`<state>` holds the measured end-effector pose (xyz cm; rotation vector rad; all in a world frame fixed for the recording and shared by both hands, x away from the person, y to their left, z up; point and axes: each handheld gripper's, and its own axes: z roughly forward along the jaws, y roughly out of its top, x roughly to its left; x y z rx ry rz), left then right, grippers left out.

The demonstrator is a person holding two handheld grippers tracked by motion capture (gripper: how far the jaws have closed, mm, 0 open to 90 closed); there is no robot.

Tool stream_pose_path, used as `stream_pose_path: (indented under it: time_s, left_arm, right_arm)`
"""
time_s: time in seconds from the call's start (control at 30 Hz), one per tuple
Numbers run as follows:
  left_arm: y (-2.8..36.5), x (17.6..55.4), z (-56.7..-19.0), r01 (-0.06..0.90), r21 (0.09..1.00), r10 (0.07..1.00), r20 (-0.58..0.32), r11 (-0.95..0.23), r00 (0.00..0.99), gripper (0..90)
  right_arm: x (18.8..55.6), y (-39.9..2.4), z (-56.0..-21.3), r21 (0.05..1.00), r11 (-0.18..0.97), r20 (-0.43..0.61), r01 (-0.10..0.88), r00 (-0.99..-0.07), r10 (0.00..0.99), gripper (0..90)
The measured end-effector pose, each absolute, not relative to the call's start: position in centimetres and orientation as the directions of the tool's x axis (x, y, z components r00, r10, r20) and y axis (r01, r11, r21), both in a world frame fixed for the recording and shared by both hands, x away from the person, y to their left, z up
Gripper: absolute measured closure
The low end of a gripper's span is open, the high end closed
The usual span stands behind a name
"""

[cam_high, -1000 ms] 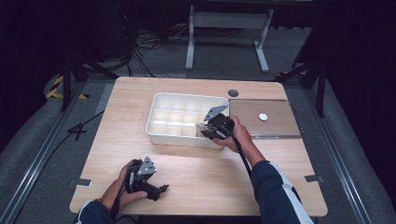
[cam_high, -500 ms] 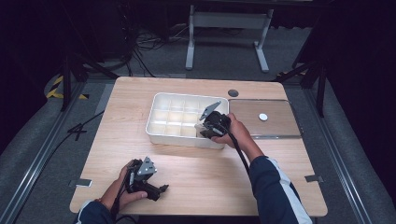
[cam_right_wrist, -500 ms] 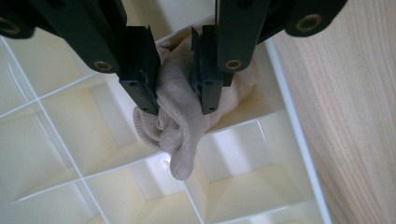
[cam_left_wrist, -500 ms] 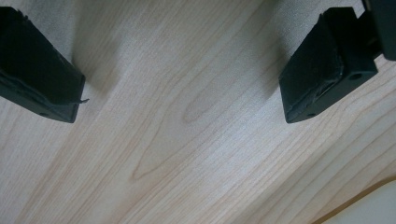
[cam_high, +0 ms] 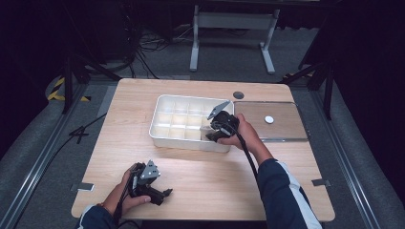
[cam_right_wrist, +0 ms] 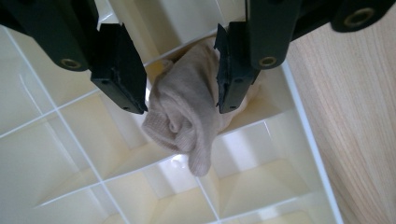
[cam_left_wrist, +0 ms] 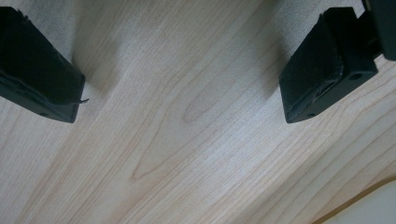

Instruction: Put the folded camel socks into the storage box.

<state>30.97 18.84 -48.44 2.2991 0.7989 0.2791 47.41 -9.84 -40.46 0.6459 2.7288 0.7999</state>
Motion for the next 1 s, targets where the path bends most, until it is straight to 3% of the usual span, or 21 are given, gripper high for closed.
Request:
stream_pose_path:
  time_s: [0.4, 0.53, 0.67, 1.0]
  left_arm:
    - [18.8, 31.0, -48.4, 0.470, 0.663, 0.615, -0.018, -0.583, 0.788, 0.4]
    - [18.8, 31.0, -48.4, 0.470, 0.663, 0.615, -0.019, -0.582, 0.788, 0.4]
    - [18.8, 31.0, -48.4, 0.470, 0.664, 0.615, -0.018, -0.582, 0.788, 0.4]
    - [18.8, 31.0, -48.4, 0.469, 0.664, 0.615, -0.018, -0.582, 0.788, 0.4]
  right_arm:
    - [47.3, -10.3, -38.8, 0.721, 0.589, -0.026, 0.365, -0.835, 0.549, 65.2]
    - [47.2, -9.5, -39.4, 0.682, 0.632, -0.033, 0.367, -0.848, 0.528, 66.3]
    - [47.4, -9.1, -40.3, 0.649, 0.662, -0.060, 0.374, -0.843, 0.535, 76.1]
    - [47.4, -8.7, -41.2, 0.588, 0.724, -0.094, 0.361, -0.859, 0.504, 83.3]
